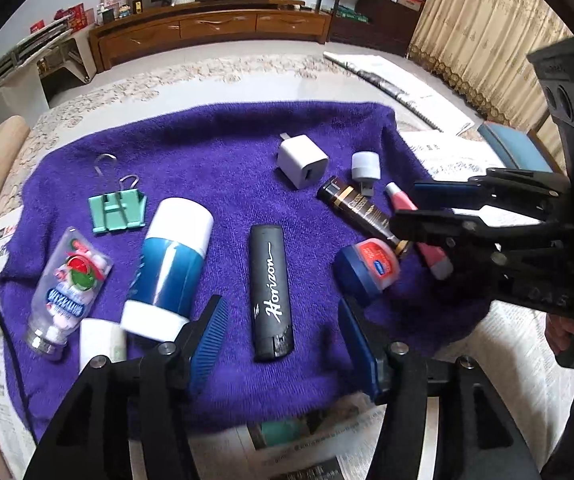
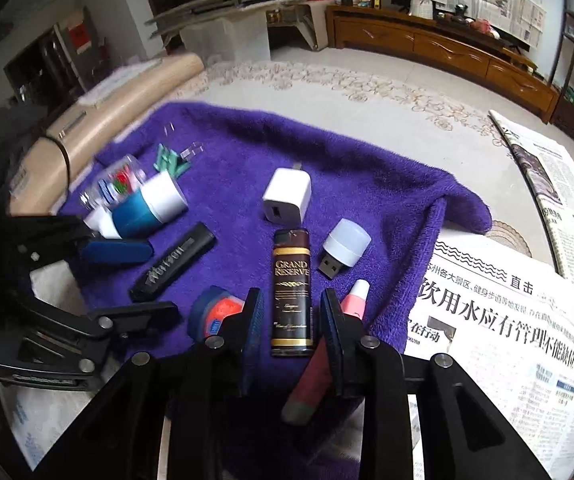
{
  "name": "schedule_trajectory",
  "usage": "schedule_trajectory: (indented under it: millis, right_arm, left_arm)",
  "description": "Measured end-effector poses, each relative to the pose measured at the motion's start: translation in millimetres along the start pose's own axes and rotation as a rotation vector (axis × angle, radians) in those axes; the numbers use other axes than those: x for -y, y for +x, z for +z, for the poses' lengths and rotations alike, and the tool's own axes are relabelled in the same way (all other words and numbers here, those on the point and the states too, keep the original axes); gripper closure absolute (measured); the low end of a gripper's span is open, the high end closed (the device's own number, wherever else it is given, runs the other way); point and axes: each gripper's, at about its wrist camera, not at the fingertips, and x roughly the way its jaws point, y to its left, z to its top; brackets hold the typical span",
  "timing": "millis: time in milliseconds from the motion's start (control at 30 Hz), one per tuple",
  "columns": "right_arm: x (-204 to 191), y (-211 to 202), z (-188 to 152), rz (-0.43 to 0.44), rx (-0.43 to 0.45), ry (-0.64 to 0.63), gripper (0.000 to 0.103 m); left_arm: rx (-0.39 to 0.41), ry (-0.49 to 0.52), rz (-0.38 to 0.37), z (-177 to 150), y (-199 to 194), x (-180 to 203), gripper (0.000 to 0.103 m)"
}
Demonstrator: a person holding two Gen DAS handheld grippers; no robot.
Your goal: Organize rigid objects
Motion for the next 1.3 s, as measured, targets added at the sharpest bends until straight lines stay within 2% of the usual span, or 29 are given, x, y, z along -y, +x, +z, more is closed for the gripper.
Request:
schedule_trajectory:
  millis: [67, 133, 200, 233, 300, 367, 433, 667, 767, 933, 1100, 1200, 1300]
  right_arm:
    - [-3, -10, -1, -0.006, 0.019, 0.012, 0.061]
    - [-8, -22, -3, -0.007, 0.044, 0.021, 0.053]
    - [-13, -35, -6, -0.015, 0.065, 0.038, 0.049]
    - [-17, -42, -7, -0.023, 0.075, 0.051, 0.045]
    - [-25, -55, -11, -0.026, 0.099, 0.079, 0.035]
    - [-34, -66, -14, -0.029, 0.121, 0.107, 0.019]
    - [-45, -76, -19, -0.055, 0.128, 0.119, 0.011]
    - [-77, -108, -42, -0.096, 0.146, 0.200, 0.001]
    - [-92, -120, -55, -0.112, 0.156, 0.226, 0.001]
    - [-118, -148, -80, -0.137, 0.176, 0.272, 0.000]
    - [-141, -178, -112, -0.178, 0.200, 0.319, 0.000]
    - [-152, -189, -131, -0.211, 0.208, 0.344, 0.000]
    - [-161, -194, -150, -0.206, 0.195, 0.360, 0.000]
  left_arm:
    - [0.012, -0.011, -0.005, -3, -8, -1, 0.037]
    - [0.025, -0.028, -0.010, -7, -19, -2, 0.035]
    - [0.035, -0.048, -0.020, -11, -29, -3, 0.023]
    - [0.037, -0.058, -0.028, -15, -35, -4, 0.021]
    - [0.044, -0.075, -0.037, -21, -47, -6, 0.014]
    - [0.061, -0.087, -0.032, -27, -58, -7, 0.006]
    - [0.078, -0.098, -0.012, -34, -74, -8, 0.001]
    - [0.111, -0.146, 0.049, -69, -119, -13, 0.000]
    - [0.130, -0.175, 0.078, -88, -140, -16, 0.000]
    - [0.174, -0.160, 0.206, -124, -176, -14, 0.000]
    - [0.215, -0.134, 0.221, -156, -206, -8, 0.000]
    - [0.232, -0.119, 0.261, -174, -220, -1, 0.000]
    - [0.248, -0.116, 0.292, -192, -233, 6, 0.000]
